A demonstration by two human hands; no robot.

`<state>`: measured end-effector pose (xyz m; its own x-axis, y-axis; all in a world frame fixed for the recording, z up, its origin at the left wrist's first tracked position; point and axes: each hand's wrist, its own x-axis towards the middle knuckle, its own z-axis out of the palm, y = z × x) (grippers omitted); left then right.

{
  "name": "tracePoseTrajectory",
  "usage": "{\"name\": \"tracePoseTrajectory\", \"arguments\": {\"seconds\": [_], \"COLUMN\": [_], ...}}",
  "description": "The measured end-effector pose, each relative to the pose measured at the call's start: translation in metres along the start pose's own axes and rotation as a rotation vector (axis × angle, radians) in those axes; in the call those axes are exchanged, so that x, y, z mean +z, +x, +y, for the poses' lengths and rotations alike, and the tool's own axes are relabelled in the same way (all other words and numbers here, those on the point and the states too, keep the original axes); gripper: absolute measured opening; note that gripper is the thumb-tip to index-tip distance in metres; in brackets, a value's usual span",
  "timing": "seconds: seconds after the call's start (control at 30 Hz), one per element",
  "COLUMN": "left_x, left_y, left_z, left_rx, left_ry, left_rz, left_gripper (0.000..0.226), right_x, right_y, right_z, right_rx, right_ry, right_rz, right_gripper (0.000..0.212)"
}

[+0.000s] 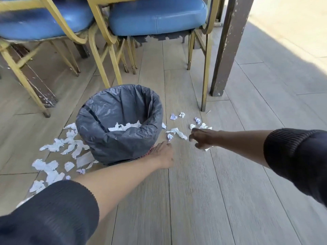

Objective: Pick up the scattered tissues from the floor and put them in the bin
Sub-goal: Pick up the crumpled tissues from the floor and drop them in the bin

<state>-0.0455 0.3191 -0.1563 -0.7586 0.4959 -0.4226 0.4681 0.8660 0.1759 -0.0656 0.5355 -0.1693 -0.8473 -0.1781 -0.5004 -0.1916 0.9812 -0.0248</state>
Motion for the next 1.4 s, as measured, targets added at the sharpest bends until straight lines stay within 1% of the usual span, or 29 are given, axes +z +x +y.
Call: {"name": "tracePoseTrajectory", "arguments": {"seconds": [0.07, 0.13, 0.23, 0.33, 0.4, 0.47, 0.57, 0.6, 0.63, 0.7, 0.8, 0.87, 0.93, 0.97, 1.03, 1.1, 1.17, 1.23, 1.27, 1.33, 1.4], "left_x": [0.004, 0.008, 0.015, 0.018, 0.02, 0.021, 0.022, 0.025, 0.027, 0.033, 0.047, 0.06, 0.072, 0.077, 0.085, 0.084, 0.075, 0.064, 0.063, 0.07, 0.088], "left_y": [0.01, 0.015, 0.023, 0.035, 0.047, 0.058, 0.073, 0.079, 0.085, 0.097, 0.107, 0.109, 0.109, 0.108, 0.109, 0.112, 0.118, 0.124, 0.126, 0.126, 0.118], "left_z": [0.004, 0.01, 0.017, 0.018, 0.015, 0.012, 0.008, 0.006, 0.005, 0.002, 0.003, 0.004, 0.006, 0.006, 0.005, 0.003, 0.002, 0.002, 0.003, 0.007, 0.011], "left_rx": [-0.074, -0.142, -0.189, -0.202, -0.251, -0.302, -0.325, -0.325, -0.323, -0.307, -0.273, -0.248, -0.211, -0.199, -0.193, -0.218, -0.316, -0.478, -0.541, -0.591, -0.517], "left_ry": [-0.082, -0.155, -0.18, -0.189, -0.238, -0.321, -0.411, -0.417, -0.419, -0.442, -0.426, -0.417, -0.383, -0.372, -0.41, -0.495, -0.605, -0.71, -0.76, -0.827, -0.833], "left_rz": [-0.012, -0.03, -0.026, -0.003, 0.007, 0.014, 0.067, 0.09, 0.115, 0.182, 0.272, 0.303, 0.349, 0.352, 0.345, 0.372, 0.45, 0.507, 0.521, 0.536, 0.601], "left_gripper": [0.035, 0.043, 0.059, 0.06, 0.063, 0.067, 0.071, 0.07, 0.068, 0.063, 0.048, 0.034, 0.014, 0.008, 0.011, 0.02, 0.029, 0.034, 0.035, 0.033, 0.029], "right_x": [0.008, 0.012, 0.02, 0.032, 0.037, 0.044, 0.054, 0.056, 0.058, 0.057, 0.058, 0.062, 0.061, 0.058, 0.05, 0.04, 0.034, 0.032, 0.031, 0.031, 0.029], "right_y": [0.012, 0.023, 0.04, 0.055, 0.058, 0.055, 0.046, 0.041, 0.036, 0.031, 0.028, 0.028, 0.032, 0.036, 0.046, 0.055, 0.067, 0.078, 0.084, 0.099, 0.115], "right_z": [0.007, 0.008, 0.005, 0.003, 0.001, -0.002, 0.002, 0.005, 0.009, 0.018, 0.029, 0.032, 0.03, 0.029, 0.026, 0.021, 0.018, 0.013, 0.01, 0.002, -0.007], "right_rx": [-0.041, -0.053, -0.053, -0.052, -0.044, -0.027, 0.014, 0.031, 0.06, 0.136, 0.197, 0.218, 0.248, 0.244, 0.21, 0.183, 0.167, 0.15, 0.128, 0.054, 0.001], "right_ry": [0.008, 0.06, 0.126, 0.131, 0.155, 0.245, 0.42, 0.477, 0.532, 0.637, 0.685, 0.735, 0.787, 0.785, 0.745, 0.754, 0.801, 0.768, 0.724, 0.619, 0.542], "right_rz": [-0.022, -0.002, -0.012, -0.033, -0.016, 0.093, 0.344, 0.399, 0.436, 0.458, 0.501, 0.509, 0.482, 0.472, 0.477, 0.49, 0.507, 0.514, 0.507, 0.478, 0.45], "right_gripper": [0.049, 0.051, 0.06, 0.07, 0.074, 0.066, 0.034, 0.023, 0.018, 0.02, 0.019, 0.019, 0.023, 0.02, 0.008, 0.008, 0.009, 0.004, 0.011, 0.023, 0.031]}}
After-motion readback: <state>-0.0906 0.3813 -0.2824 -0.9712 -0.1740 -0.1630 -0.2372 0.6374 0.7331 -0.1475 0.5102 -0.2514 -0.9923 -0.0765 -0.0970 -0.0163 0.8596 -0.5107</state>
